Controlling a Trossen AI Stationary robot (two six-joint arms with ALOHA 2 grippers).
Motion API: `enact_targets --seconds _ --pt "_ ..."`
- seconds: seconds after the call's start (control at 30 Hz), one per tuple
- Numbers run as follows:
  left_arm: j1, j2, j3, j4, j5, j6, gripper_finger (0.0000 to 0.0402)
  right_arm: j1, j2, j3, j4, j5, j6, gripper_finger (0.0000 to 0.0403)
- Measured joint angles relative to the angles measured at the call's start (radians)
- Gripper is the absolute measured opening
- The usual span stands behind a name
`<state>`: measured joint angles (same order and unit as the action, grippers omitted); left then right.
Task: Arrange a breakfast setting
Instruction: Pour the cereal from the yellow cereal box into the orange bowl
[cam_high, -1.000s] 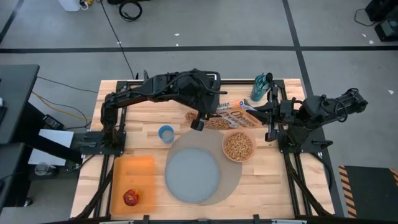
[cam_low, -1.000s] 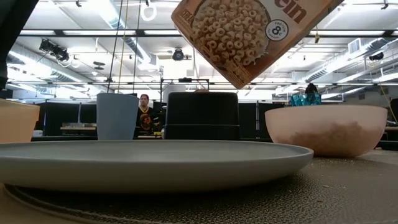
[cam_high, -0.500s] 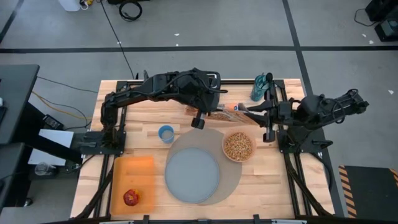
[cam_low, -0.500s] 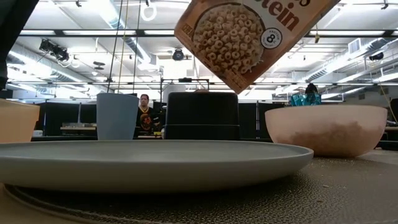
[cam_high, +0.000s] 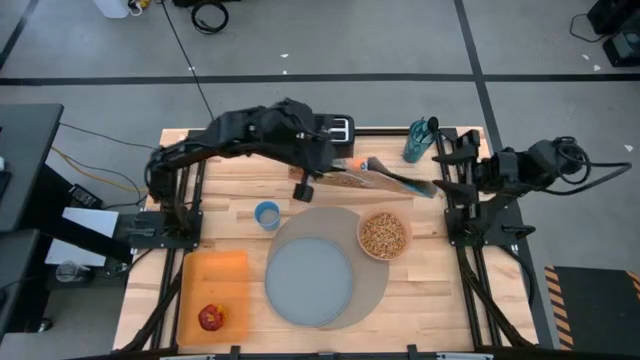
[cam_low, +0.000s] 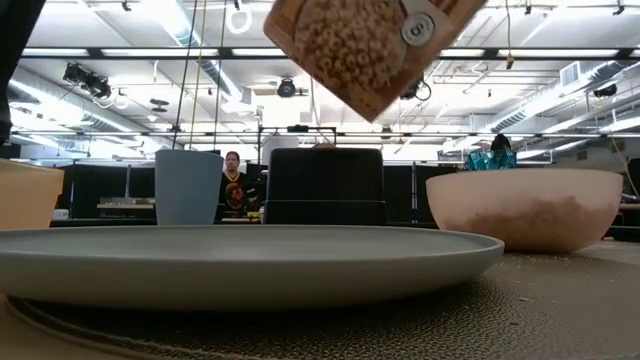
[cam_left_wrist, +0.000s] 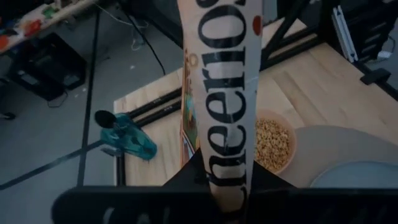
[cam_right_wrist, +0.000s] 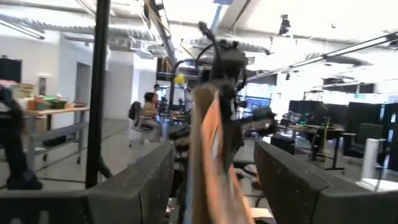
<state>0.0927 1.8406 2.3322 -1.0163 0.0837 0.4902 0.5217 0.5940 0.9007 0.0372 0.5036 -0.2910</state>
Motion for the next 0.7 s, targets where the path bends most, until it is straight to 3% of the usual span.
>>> enact_targets --seconds 0.17,0.43,0.53,0.7 --pt "0.041 -0.049 0.0 -0.025 0.006 -0.008 0.0011 0.055 -0.011 -0.038 -0.006 0.044 0.003 0.0225" --pt "0.115 -0.058 -0.005 -0.087 0.167 -0.017 0.0011 0.123 -0.017 -0.085 -0.013 0.199 0.006 0.0224" --pt "0.129 -0.064 -0.085 -0.04 0.21 -0.017 0.0011 0.155 -0.026 -0.087 -0.043 0.256 0.038 0.0224" --pt "0.151 -0.152 -0.342 0.126 0.215 -0.008 0.0011 0.219 -0.037 -0.088 -0.072 0.352 0.055 0.0224"
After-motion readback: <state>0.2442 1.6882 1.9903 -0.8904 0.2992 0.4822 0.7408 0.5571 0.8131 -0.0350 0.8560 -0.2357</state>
